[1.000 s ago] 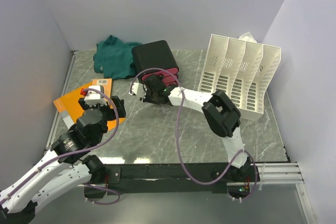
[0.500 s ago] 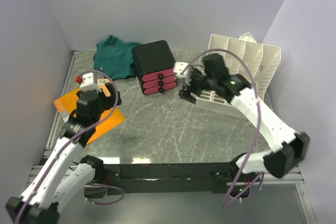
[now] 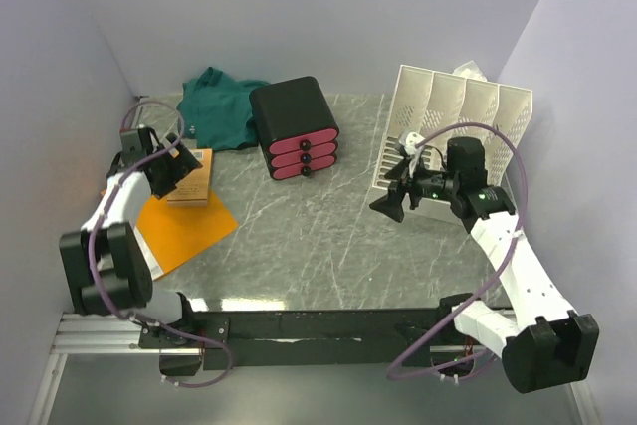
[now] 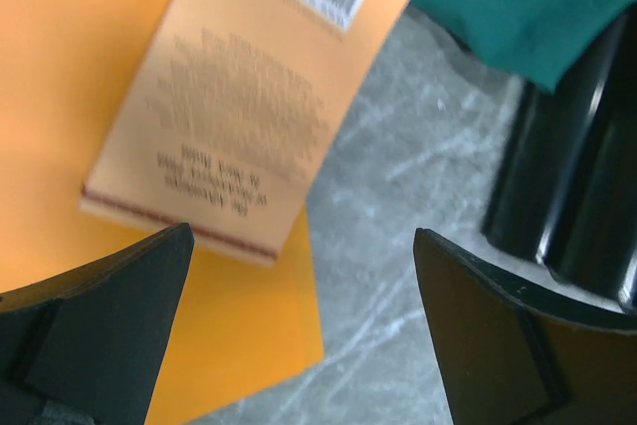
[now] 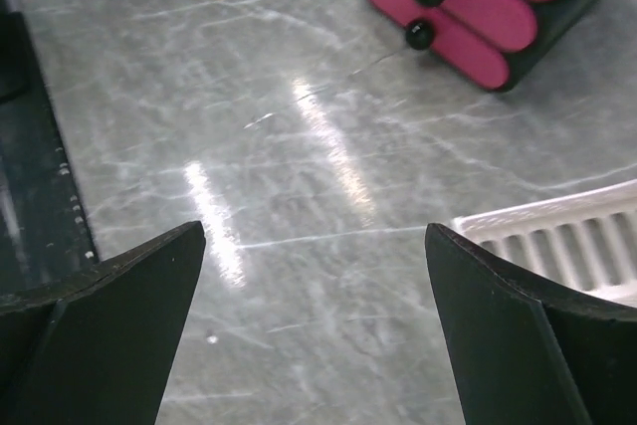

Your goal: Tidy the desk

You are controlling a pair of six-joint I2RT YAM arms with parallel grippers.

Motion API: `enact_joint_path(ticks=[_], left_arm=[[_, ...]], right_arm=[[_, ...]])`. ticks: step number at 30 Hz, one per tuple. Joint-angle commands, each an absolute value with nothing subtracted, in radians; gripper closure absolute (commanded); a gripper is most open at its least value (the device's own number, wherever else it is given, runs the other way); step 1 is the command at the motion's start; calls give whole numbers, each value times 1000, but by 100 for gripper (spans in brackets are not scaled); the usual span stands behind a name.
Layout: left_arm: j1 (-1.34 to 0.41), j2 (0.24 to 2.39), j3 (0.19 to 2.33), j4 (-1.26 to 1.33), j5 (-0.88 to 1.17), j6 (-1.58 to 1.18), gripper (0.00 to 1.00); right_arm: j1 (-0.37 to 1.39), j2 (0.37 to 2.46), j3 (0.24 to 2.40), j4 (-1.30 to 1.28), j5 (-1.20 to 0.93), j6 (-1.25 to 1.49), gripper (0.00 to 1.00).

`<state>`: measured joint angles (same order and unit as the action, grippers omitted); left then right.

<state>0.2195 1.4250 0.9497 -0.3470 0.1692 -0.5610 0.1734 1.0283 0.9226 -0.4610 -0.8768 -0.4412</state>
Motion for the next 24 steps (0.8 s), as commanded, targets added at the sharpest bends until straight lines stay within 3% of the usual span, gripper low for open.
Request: enact_joint_path(ticks=[1,10,24], left_arm=[[224,1531,1125,-393,100,-454,1],[224,1785,1321,-501,41,-322,1],[224,1917,1272,-525,141,-271,2]], right_arm=[[103,994,838,-354,-1090,-400,0],[78,1068,873,-466,-1129,-486,0],[74,1057,871,-471,-1120,-492,0]])
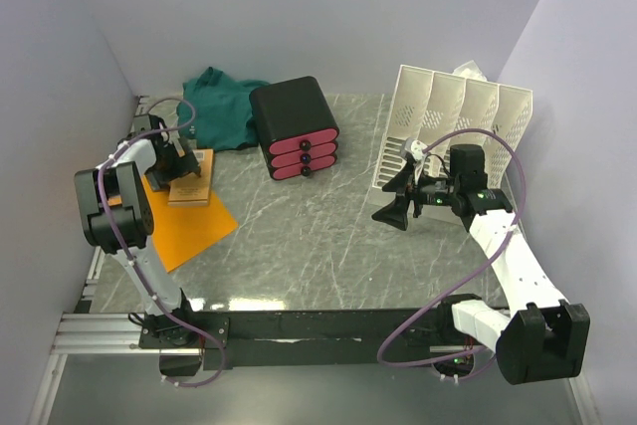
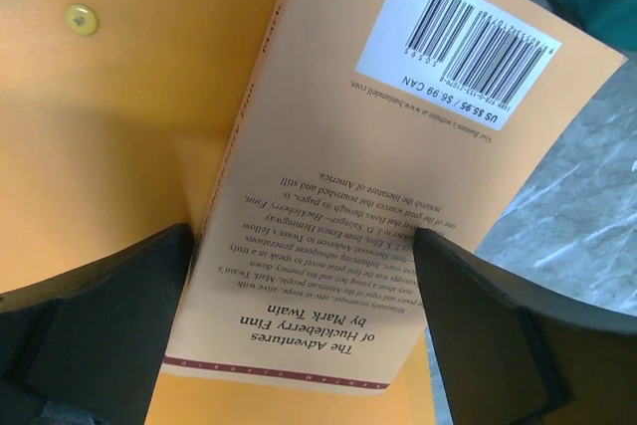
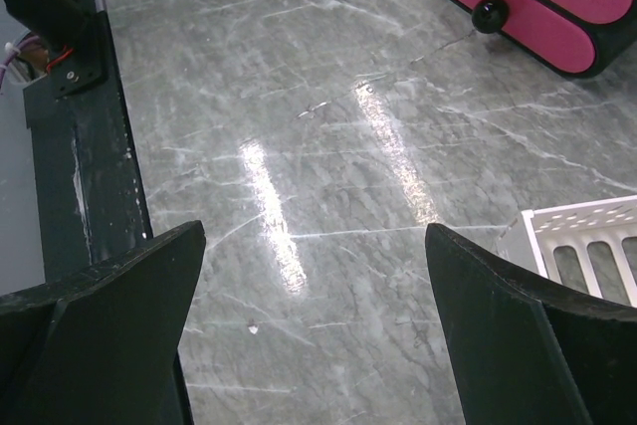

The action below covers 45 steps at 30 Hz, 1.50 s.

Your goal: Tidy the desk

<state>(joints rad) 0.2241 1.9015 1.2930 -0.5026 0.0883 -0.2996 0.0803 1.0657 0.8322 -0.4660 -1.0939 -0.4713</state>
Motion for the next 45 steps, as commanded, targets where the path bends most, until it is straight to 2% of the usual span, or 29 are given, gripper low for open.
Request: enact_joint_path(ticks=[1,4,5,7,8,10,11,13,16,19,25,27,28,30,31,34,39,45], left_arm=[[224,1917,1264,-519,141,-278,3],[224,1942,1249,-515,141,-287,17],[225,1950,1247,-514,146,-288,26],[224,1957,1241,-503,158,-294,37],[224,1954,1236,-497,166,-298,48],[222,1928,1223,-486,189,-304,58],[224,1915,1218,-479,205,-305,70],[221,1869,1203,-469,228,-310,82],[221,1804,1171,-451,281,-319,93],[218,1735,1118,-422,334,-337,99],[216,1596,983,-348,431,-409,99],[210,1556,940,-324,433,-439,95],[209,1514,930,-321,425,-449,76],[195,1477,930,-318,408,-478,58],[183,1456,943,-337,367,-483,42],[105,1468,1038,-405,219,-511,20],[-43,1659,1307,-599,3,-566,17],[-118,1894,1541,-765,-253,-627,23]], right_arm=[[75,1057,871,-471,-1120,-492,0],[74,1058,871,-471,-1118,-494,0],[74,1058,871,-472,-1120,-495,0],[74,1060,873,-477,-1118,-499,0],[72,1060,873,-477,-1118,-499,0],[71,1058,873,-479,-1118,-500,0],[71,1060,873,-479,-1118,-502,0],[71,1062,874,-479,-1120,-503,0],[71,1066,874,-480,-1120,-503,0],[68,1069,874,-483,-1120,-505,0],[63,1077,873,-483,-1120,-506,0],[61,1078,873,-483,-1121,-506,0],[61,1080,873,-483,-1121,-508,0],[60,1085,873,-482,-1124,-505,0],[60,1086,873,-482,-1124,-505,0],[58,1092,874,-485,-1126,-506,0],[45,1094,876,-483,-1127,-502,0],[32,1095,874,-480,-1135,-494,0]])
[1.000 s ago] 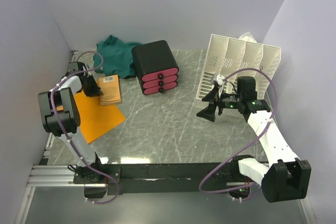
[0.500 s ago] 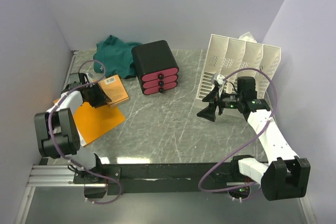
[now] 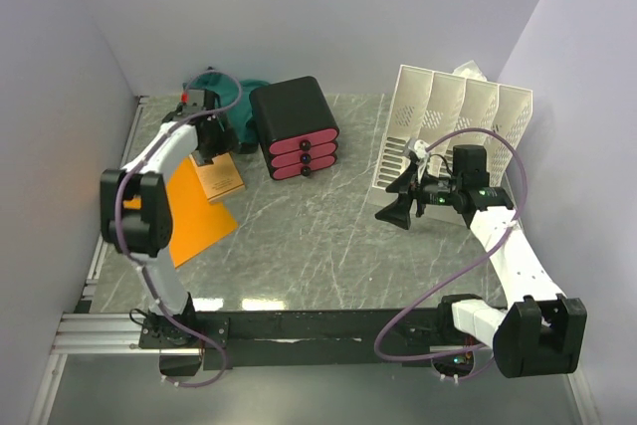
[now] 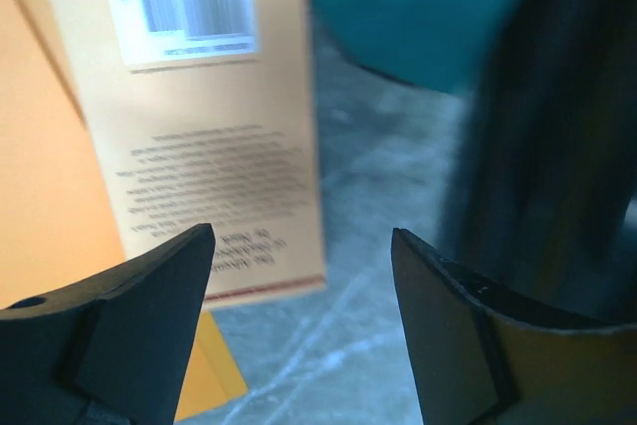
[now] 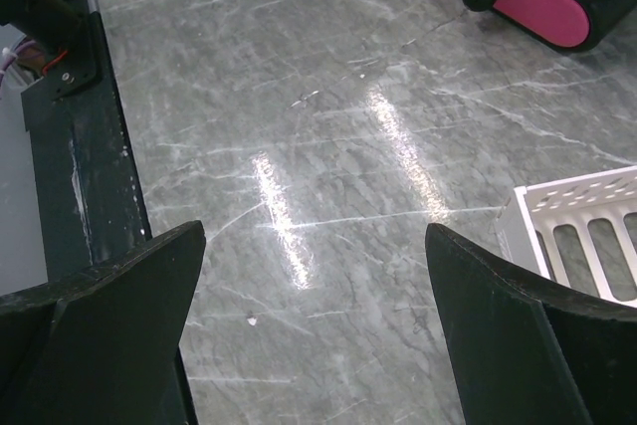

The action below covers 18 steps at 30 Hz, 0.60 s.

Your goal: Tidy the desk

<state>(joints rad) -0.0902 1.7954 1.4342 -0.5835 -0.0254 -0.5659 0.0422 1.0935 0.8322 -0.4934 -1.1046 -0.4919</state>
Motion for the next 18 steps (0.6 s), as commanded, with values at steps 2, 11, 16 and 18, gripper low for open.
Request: enact_joint_path(ticks=[2,11,16,18], left_arm=[[-129,1933,1610,-793,-287,-630,26],[-167,2149,1808,-897,-341,-586,24],[-173,2229,1855,-933,-350,-569,21],[-175,2253,1856,-945,-365,-565,21]], right_arm=[[31,1095,876,-479,-1135,-494,0],[31,1109,879,-485,-1141,-497,0],[31,1117,882,-492,-1140,-502,0],[31,1114,881,-489,-1140,-500,0]])
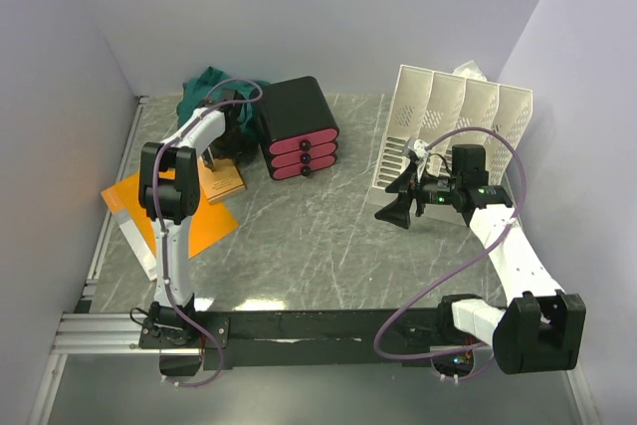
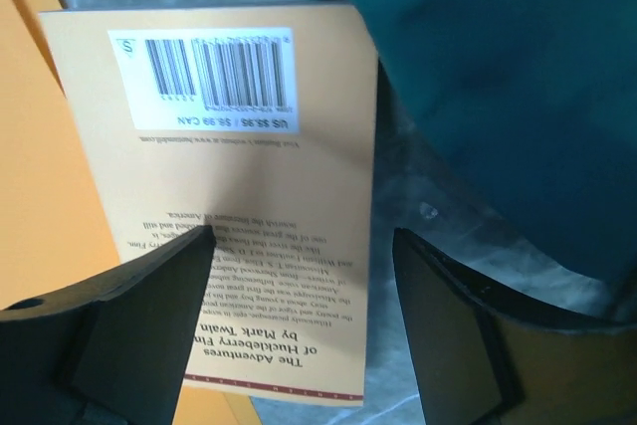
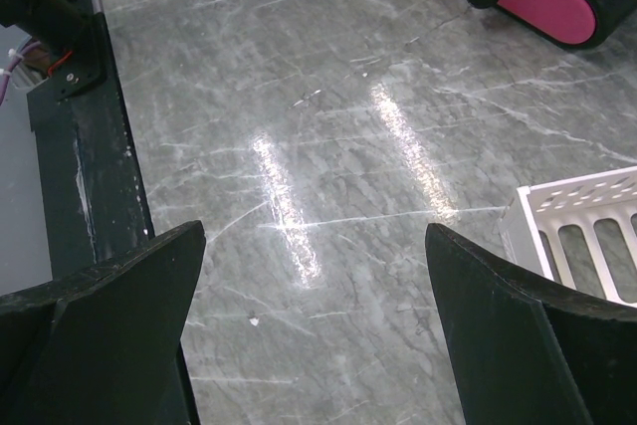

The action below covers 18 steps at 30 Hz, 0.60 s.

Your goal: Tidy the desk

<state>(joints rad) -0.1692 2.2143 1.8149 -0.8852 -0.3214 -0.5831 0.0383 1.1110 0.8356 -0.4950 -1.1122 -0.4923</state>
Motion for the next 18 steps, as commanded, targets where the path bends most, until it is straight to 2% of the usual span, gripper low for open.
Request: enact_joint_path(ticks=[1,3,6,7,9,10,13,18], left_arm=[[-175,2259,1855,-951,-371,-565,21],[-175,2266,1839,-954,-402,-561,23],[-175,2250,1795,-933,-436,-549,34],[-175,2247,1777,-928,-446,-546,45],[-175,2240,1760,-916,-454,-537,59],[-175,2234,1747,-908,-454,-534,76],[-175,2200,1724,-882,-434,-526,99],[-173,2051,1668,-833,-394,-523,99]], right_arm=[[29,1117,881,-489,-1140,-500,0],[29,1117,884,-492,-1141,-502,0],[31,1117,884,-494,-1143,-502,0],[31,1115,884,-494,-1141,-502,0],[29,1114,885,-494,-1141,-503,0],[29,1114,885,-495,-1141,-505,0],[29,1114,885,-499,-1140,-506,0],[25,1115,885,-500,-1138,-511,0]])
